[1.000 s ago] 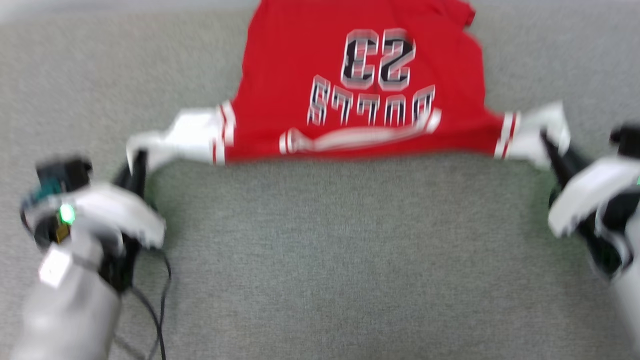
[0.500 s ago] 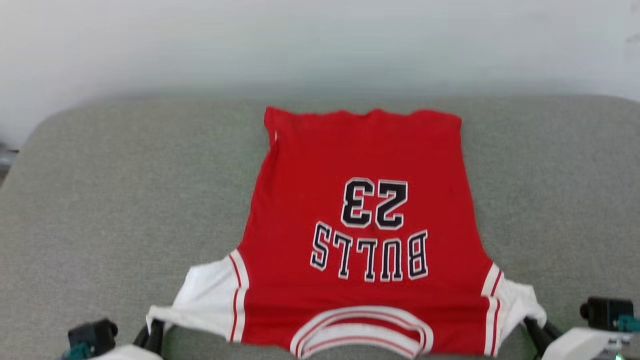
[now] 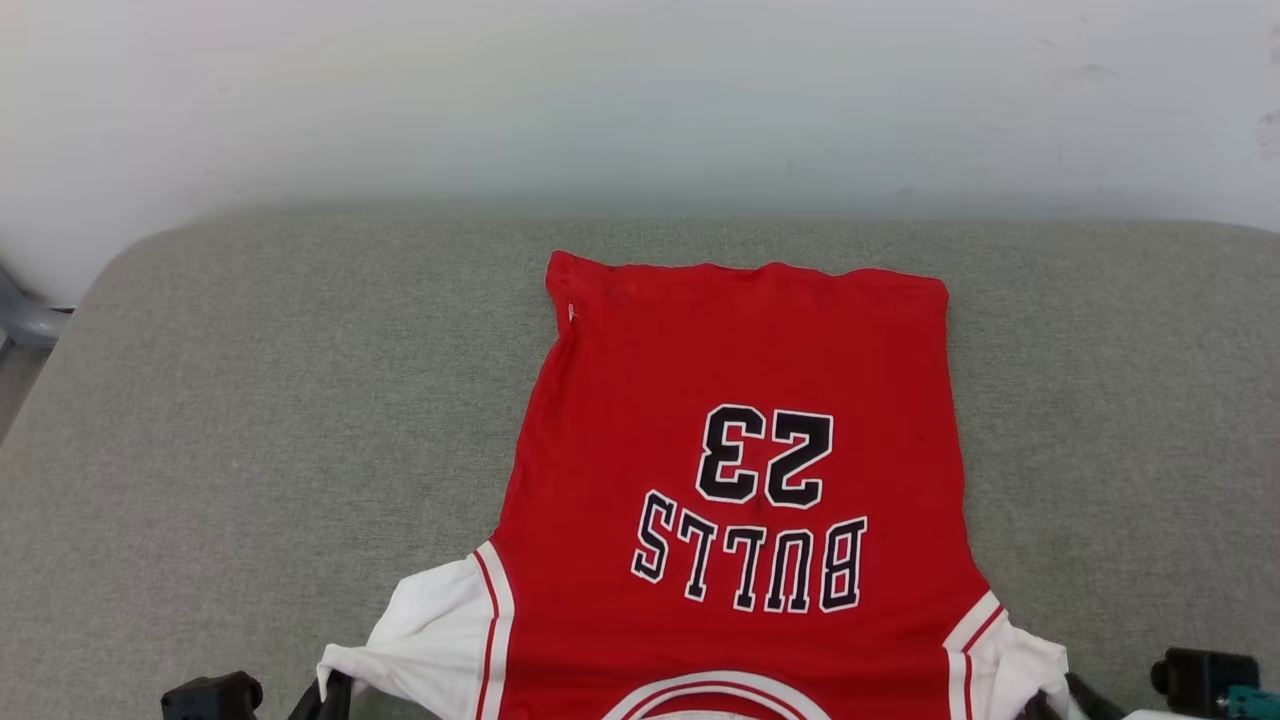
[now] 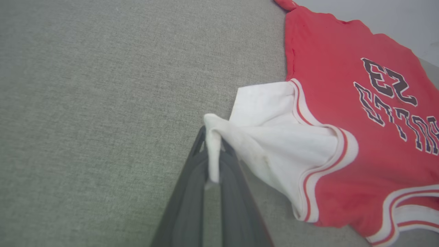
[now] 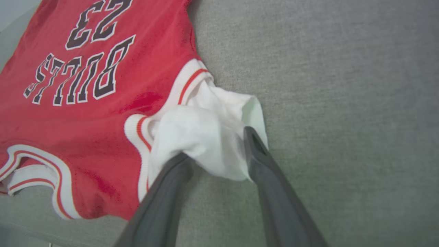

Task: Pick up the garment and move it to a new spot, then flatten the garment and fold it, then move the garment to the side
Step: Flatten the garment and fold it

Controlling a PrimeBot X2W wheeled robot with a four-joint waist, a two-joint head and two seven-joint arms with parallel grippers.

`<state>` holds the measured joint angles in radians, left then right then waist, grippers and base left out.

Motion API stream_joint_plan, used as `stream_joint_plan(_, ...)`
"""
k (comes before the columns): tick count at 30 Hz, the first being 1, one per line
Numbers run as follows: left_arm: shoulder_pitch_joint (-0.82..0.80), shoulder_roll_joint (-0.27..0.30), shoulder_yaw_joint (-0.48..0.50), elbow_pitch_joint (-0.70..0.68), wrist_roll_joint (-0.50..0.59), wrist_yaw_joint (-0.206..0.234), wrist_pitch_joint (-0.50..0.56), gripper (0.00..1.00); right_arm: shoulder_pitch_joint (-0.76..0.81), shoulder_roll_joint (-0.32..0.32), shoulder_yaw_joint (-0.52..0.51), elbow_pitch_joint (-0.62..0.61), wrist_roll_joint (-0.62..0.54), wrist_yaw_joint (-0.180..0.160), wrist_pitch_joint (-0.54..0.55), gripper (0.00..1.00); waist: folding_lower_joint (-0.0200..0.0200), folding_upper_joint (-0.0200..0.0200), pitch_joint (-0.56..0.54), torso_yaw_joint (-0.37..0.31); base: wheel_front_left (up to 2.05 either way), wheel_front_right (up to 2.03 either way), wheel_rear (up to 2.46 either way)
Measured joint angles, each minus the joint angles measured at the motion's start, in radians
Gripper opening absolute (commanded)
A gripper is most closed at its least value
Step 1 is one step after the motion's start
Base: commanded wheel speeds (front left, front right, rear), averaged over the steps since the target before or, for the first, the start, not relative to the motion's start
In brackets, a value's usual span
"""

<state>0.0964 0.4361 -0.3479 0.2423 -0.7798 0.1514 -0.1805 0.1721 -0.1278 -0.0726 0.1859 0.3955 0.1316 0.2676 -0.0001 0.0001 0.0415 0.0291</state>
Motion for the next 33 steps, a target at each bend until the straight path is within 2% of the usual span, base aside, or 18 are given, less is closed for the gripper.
stream_joint_plan(3, -0.007, 0.002, -0.005, -0.019, 0.011, 0.002, -0.004, 0.00, -0.019, -0.005, -0.030, -0.036, 0.002, 0.000, -0.021, 1.00, 0.0000, 0.0000, 0.008, 0.006, 0.00, 0.00, 0.00)
stream_joint_plan(8, -0.036, 0.000, -0.020, -0.038, 0.030, -0.001, -0.012, 0.00, -0.094, -0.021, -0.135, -0.051, 0.001, -0.001, -0.049, 1.00, 0.0001, 0.0000, 0.034, 0.019, 0.00, 0.00, 0.00)
stream_joint_plan(14, -0.112, -0.018, -0.032, -0.076, 0.075, -0.007, -0.045, 0.00, -0.272, -0.065, -0.210, 0.014, 0.002, -0.001, -0.031, 1.00, 0.0002, 0.0000, 0.090, 0.049, 0.00, 0.00, 0.00)
stream_joint_plan(24, -0.256, -0.084, -0.068, -0.159, 0.157, -0.037, -0.074, 0.00, -0.680, -0.198, -0.184, 0.188, 0.026, -0.001, 0.229, 1.00, 0.0003, 0.0000, 0.232, 0.140, 0.00, 0.00, 0.00)
stream_joint_plan(30, -0.315, -0.123, -0.097, -0.220, 0.206, -0.056, -0.078, 0.00, -0.876, -0.250, -0.177, 0.299, -0.014, -0.001, 0.391, 1.00, 0.0004, 0.0000, 0.314, 0.208, 0.00, 0.00, 0.00)
stream_joint_plan(33, -0.336, -0.142, -0.102, -0.252, 0.224, -0.064, -0.079, 0.00, -0.953, -0.263, -0.173, 0.328, -0.049, -0.001, 0.429, 1.00, 0.0004, 0.0000, 0.358, 0.237, 0.00, 0.00, 0.00)
